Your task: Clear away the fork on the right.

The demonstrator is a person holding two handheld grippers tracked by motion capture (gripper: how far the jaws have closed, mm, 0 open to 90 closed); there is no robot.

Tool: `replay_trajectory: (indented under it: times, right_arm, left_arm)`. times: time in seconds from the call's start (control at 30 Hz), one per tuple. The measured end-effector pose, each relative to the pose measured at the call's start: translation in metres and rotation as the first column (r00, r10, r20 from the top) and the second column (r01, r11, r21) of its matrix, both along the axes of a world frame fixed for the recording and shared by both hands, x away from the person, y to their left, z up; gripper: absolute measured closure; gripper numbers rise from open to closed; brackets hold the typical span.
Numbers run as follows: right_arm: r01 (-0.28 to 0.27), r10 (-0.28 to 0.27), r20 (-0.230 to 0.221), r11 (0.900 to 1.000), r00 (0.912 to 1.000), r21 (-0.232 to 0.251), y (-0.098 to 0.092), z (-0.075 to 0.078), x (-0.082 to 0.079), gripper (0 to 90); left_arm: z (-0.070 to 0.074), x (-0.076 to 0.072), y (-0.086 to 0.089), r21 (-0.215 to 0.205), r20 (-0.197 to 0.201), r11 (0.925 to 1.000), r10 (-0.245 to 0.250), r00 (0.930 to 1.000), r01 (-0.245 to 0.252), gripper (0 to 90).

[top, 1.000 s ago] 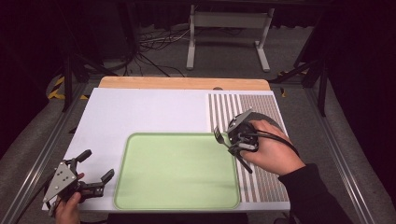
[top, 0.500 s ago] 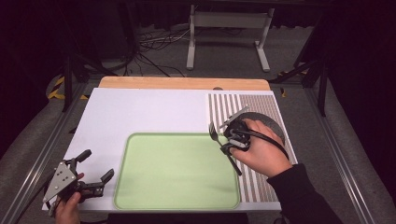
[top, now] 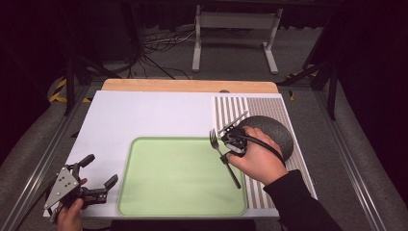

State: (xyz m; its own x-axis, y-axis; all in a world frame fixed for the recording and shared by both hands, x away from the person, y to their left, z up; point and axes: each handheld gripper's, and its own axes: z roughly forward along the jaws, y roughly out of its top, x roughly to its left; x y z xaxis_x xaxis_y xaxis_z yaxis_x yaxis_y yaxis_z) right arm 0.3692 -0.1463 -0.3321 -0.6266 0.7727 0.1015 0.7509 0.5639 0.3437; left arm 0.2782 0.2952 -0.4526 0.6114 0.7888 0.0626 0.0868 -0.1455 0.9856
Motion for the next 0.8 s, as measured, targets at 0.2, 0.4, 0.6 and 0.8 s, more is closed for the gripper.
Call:
replay_trajectory:
  times: [0.2, 0.4, 0.6, 0.8]
  right_arm:
    - [-0.001, 0.001, -0.026, 1.0, 0.9997, -0.007, 0.006, -0.01, 0.003, 84.9]
    - [0.014, -0.016, -0.062, 1.0, 0.998, -0.026, 0.01, -0.026, 0.007, 84.9]
    - [0.052, -0.055, -0.088, 0.998, 0.9946, -0.043, 0.008, -0.036, 0.011, 84.9]
    - [0.082, -0.088, -0.112, 0.995, 0.9898, -0.054, 0.006, -0.044, 0.012, 84.8]
  left_arm:
    - [0.0, 0.0, 0.0, -0.001, 0.002, 1.0, -0.005, 1.0, 0.005, 0.3]
    - [0.0, 0.0, 0.0, 0.0, 0.005, 1.0, -0.007, 1.0, 0.007, 0.3]
    - [0.001, 0.0, 0.0, 0.001, 0.005, 1.0, -0.01, 0.9999, 0.01, 0.3]
    - [0.0, 0.0, 0.0, 0.001, 0.006, 1.0, -0.009, 0.9999, 0.009, 0.3]
